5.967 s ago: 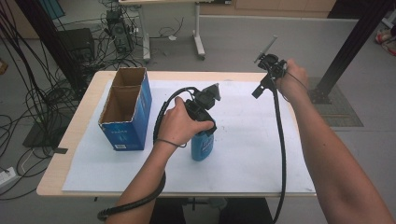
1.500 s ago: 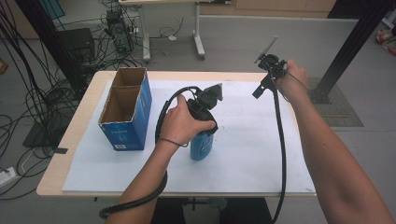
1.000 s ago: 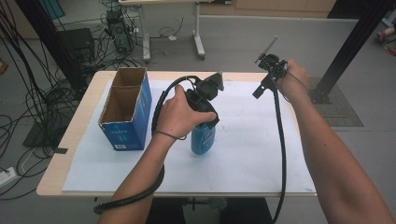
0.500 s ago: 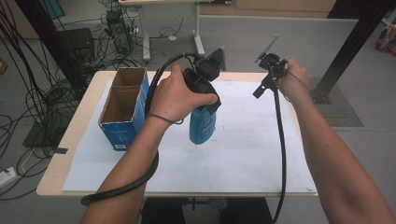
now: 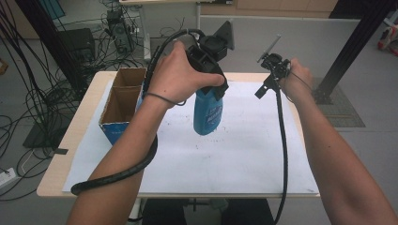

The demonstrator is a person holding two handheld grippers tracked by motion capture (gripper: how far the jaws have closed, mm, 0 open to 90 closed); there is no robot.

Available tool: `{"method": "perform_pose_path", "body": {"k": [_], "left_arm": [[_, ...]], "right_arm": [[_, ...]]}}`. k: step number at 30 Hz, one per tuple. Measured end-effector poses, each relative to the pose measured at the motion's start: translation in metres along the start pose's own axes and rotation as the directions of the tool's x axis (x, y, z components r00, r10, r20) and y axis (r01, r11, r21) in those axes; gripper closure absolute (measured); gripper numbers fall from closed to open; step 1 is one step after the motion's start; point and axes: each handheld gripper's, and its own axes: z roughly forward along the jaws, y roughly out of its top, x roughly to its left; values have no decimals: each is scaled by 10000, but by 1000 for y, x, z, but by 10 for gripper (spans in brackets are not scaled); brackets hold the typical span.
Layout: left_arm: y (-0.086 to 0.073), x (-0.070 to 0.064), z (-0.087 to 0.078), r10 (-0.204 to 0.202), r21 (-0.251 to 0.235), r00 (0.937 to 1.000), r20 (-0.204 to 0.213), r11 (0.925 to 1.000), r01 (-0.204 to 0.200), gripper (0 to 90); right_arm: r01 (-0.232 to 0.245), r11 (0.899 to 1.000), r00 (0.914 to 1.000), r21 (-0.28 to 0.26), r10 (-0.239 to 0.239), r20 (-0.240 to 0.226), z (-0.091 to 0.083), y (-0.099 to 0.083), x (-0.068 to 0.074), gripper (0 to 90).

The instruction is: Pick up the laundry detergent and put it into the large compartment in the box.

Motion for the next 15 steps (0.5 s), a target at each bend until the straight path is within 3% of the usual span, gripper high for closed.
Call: {"method": "perform_pose_path", "body": {"k": [7, 15], "left_arm": [[10, -1, -22, 6, -207, 10000, -21, 9998, -7, 378], [16, -3, -29, 59, -213, 10000, 67, 9998, -57, 378]], "right_arm": [[-29, 10000, 10000, -27, 29, -10, 0, -1, -1, 47], [-1, 10000, 10000, -3, 1, 9, -1, -1, 0, 47]]}}
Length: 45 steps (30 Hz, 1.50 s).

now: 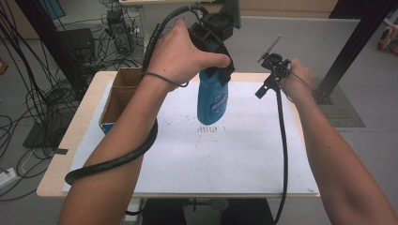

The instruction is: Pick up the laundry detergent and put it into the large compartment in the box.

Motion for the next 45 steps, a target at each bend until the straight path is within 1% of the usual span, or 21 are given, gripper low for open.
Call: {"method": "perform_pose_path", "body": {"k": [5, 8, 12, 13, 20, 24, 26, 27, 28, 31, 33, 34, 35, 37, 38, 39, 41, 42, 43, 44, 45], "left_arm": [[2, 0, -4, 8, -52, 10000, -2, 10000, -8, 378], [4, 1, -7, -4, -44, 10000, -82, 10000, 4, 378], [4, 6, -8, -178, -73, 9998, -103, 9998, 177, 378], [3, 9, -7, -288, -103, 9995, -108, 9995, 287, 378], [-1, 28, -4, -731, 10, 9971, -226, 9973, 731, 378], [-7, 43, -6, -1275, -88, 9914, -285, 9918, 1273, 378], [-11, 51, -9, -1472, -109, 9884, -373, 9891, 1469, 378], [-11, 51, -9, -1472, -109, 9884, -373, 9891, 1469, 378], [-14, 58, -13, -1741, -172, 9833, -521, 9847, 1734, 378], [-18, 66, -16, -2030, -253, 9761, -782, 9791, 2016, 378], [-22, 74, -18, -2248, -255, 9699, -937, 9744, 2233, 378], [-22, 74, -18, -2248, -255, 9699, -937, 9744, 2233, 378], [-26, 83, -21, -2496, -277, 9630, -1014, 9684, 2480, 378], [-30, 91, -22, -2751, -361, 9557, -1049, 9614, 2727, 378], [-34, 98, -23, -2937, -340, 9498, -1081, 9559, 2917, 378], [-34, 98, -23, -2937, -340, 9498, -1081, 9559, 2917, 378], [-42, 111, -25, -3269, -362, 9376, -1188, 9450, 3249, 378], [-42, 111, -25, -3269, -362, 9376, -1188, 9450, 3249, 378], [-47, 117, -26, -3436, -421, 9299, -1311, 9391, 3411, 378], [-49, 120, -26, -3506, -407, 9259, -1409, 9364, 3484, 379], [-49, 120, -26, -3506, -407, 9259, -1409, 9364, 3484, 378]], "right_arm": [[-65, 10000, 10000, -25, 65, -13, -1, -1, -1, 47], [-90, 10000, 10000, -16, 90, -37, -1, -2, -1, 47], [-98, 10000, 10000, -17, 98, -3, -2, -3, -1, 47], [-96, 10000, 10000, -20, 96, -18, -2, -3, -1, 47], [-83, 10000, 10000, -50, 83, -51, -2, -4, -1, 47], [-89, 9999, 9999, -61, 89, -61, -1, -4, 0, 47], [-102, 9999, 9999, -31, 102, -38, -2, -4, -1, 47], [-110, 9999, 9999, -60, 110, -41, -2, -4, -1, 47], [-102, 9999, 9999, -52, 102, -38, -2, -4, -1, 47], [-88, 9999, 9999, -62, 88, -48, -2, -4, -1, 47], [-57, 10000, 10000, -41, 56, -43, -2, -4, -1, 47], [-59, 10000, 10000, -43, 59, -48, -2, -3, 0, 47], [-68, 10000, 10000, -41, 68, -47, -2, -3, 0, 47], [-36, 10000, 10000, -60, 36, -43, -2, -2, 1, 47], [-50, 10000, 10000, -46, 49, -44, -2, -2, 1, 47], [-50, 10000, 10000, -46, 49, -44, -2, -2, 1, 47], [-15, 10000, 10000, -51, 15, -46, -2, -3, 0, 47], [-15, 10000, 10000, -51, 15, -46, -2, -3, 0, 47], [-42, 10000, 10000, -39, 42, -34, -2, -3, 0, 47], [-71, 10000, 10000, -48, 71, -21, -2, -3, 0, 47], [-71, 10000, 10000, -48, 71, -21, -2, -3, 0, 47]]}}
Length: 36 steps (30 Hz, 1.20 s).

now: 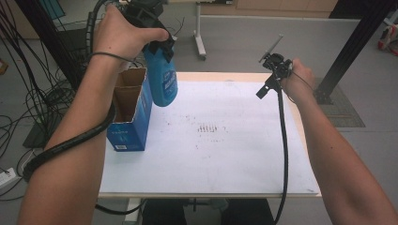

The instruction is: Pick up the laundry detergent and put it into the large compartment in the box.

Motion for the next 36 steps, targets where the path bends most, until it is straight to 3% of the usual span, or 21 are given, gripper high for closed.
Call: {"method": "perform_pose_path", "body": {"k": [5, 10, 16, 18, 19, 21, 30, 36], "left_arm": [[-6, 23, 1, -740, -95, 9971, -171, 9972, 738, 378], [-14, 43, 2, -1154, -40, 9923, -447, 9933, 1154, 378], [-21, 65, 5, -1726, -70, 9809, -894, 9850, 1727, 379], [-25, 76, 8, -2145, -129, 9710, -1056, 9767, 2144, 379], [-25, 76, 8, -2145, -129, 9710, -1056, 9767, 2144, 379], [-27, 86, 11, -2414, -75, 9632, -1185, 9702, 2422, 379], [-33, 105, 13, -2731, 47, 9487, -1595, 9608, 2773, 379], [-35, 108, 15, -2777, 119, 9493, -1473, 9592, 2824, 378]], "right_arm": [[67, 10000, 10000, -2, -67, 15, 0, 1, 0, 47], [10, 10000, 10000, 21, -10, 4, 0, -1, -1, 47], [-26, 10000, 10000, -14, 26, -33, 0, -2, -2, 47], [5, 10000, 10000, -12, -5, -33, 0, -1, -2, 47], [5, 10000, 10000, -12, -5, -33, 0, -1, -2, 47], [27, 10000, 10000, 0, -27, -51, 1, -1, -1, 47], [37, 10000, 10000, 34, -37, -16, 2, 0, -2, 47], [12, 10000, 10000, 40, -12, -26, 2, 0, -2, 47]]}}
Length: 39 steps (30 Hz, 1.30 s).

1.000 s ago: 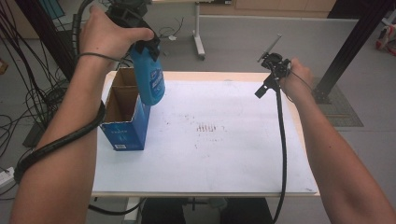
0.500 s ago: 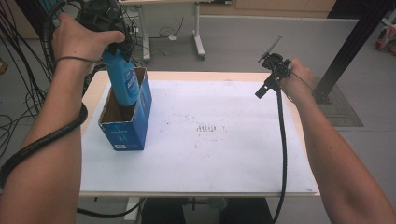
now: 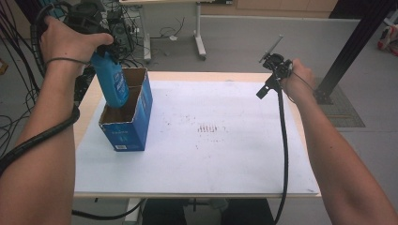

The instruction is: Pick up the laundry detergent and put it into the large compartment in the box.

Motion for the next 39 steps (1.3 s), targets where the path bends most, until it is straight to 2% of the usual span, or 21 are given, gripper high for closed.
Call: {"method": "perform_pose_path", "body": {"k": [12, 16, 37, 39], "left_arm": [[-5, 1, 18, -13, 169, 9999, 108, 9999, 12, 378], [-9, 0, 30, 30, 299, 10000, 33, 9995, -31, 378], [-21, 3, 71, -54, 743, 9995, 314, 9972, 30, 378], [-23, 5, 79, -98, 830, 9993, 355, 9965, 68, 378]], "right_arm": [[5, 10000, 10000, -20, -5, 8, 0, 0, 0, 47], [3, 10000, 10000, -6, -3, -9, 1, -1, 0, 47], [-39, 9999, 10000, 138, 39, 7, 3, -2, 0, 47], [-12, 9999, 10000, 134, 12, 16, 3, -3, -1, 47]]}}
